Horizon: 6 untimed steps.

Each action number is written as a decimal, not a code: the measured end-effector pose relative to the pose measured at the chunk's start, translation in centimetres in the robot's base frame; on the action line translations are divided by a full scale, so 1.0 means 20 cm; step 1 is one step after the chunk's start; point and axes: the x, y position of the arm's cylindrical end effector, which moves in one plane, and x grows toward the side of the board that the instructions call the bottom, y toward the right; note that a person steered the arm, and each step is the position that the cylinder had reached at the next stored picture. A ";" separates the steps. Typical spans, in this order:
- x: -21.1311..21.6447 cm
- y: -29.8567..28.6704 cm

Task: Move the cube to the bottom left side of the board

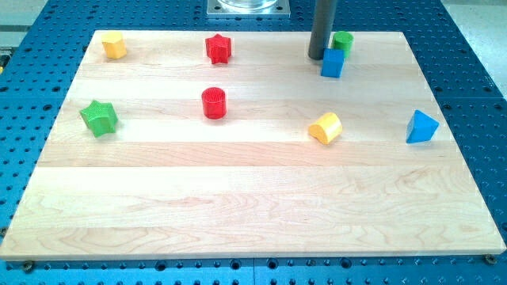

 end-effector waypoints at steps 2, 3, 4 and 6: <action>0.15 0.04; 0.12 0.10; 0.12 0.10; 0.12 0.32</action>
